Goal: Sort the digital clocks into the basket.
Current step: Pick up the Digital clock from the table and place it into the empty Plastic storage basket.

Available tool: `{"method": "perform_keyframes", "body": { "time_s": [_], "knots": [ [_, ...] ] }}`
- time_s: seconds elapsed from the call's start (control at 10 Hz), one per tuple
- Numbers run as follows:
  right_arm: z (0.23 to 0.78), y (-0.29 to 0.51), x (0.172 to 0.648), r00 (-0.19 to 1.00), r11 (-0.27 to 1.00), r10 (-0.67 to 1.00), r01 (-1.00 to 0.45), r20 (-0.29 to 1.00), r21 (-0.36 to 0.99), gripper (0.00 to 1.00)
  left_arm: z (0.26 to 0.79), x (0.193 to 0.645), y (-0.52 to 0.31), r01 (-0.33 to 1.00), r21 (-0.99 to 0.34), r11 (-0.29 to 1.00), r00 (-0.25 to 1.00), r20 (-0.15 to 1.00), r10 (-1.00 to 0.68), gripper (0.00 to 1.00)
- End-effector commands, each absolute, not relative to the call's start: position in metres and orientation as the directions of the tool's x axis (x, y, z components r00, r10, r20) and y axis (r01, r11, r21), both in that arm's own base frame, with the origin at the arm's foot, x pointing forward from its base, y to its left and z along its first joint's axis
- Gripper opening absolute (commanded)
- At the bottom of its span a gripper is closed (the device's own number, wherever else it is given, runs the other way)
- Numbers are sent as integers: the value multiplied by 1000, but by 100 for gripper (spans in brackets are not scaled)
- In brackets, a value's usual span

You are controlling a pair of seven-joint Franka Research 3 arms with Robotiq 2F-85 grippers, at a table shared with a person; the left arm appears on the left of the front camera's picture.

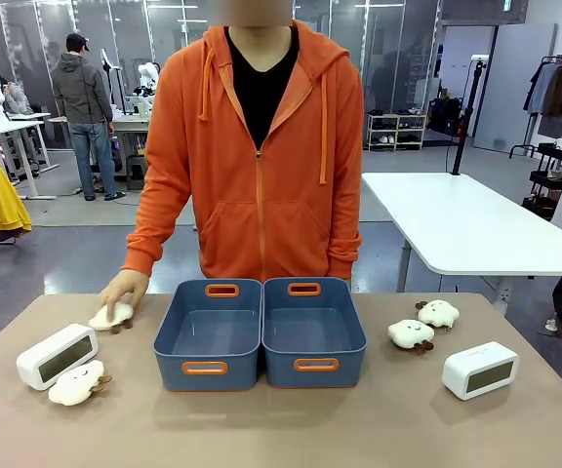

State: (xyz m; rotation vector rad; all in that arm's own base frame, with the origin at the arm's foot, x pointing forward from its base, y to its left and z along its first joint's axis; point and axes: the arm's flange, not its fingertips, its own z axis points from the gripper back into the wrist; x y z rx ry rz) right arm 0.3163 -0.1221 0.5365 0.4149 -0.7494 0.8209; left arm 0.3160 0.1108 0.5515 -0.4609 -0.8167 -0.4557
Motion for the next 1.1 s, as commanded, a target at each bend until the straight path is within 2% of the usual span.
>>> {"method": "perform_keyframes", "body": {
  "time_s": [0.0, 0.8, 1.0],
  "knots": [
    [538, -124, 317, 432, 608, 506, -793, 746, 46, 100, 551, 317, 110, 559, -218, 800, 599, 773, -208, 100],
    [537, -122, 316, 450, 624, 504, -780, 737, 50, 100, 551, 317, 110, 559, -218, 800, 599, 773, -208, 100],
    [553, -117, 316, 296, 462, 700, -882, 650, -95, 100, 551, 317, 110, 559, -218, 800, 599, 773, -208, 100]
  ]
}}
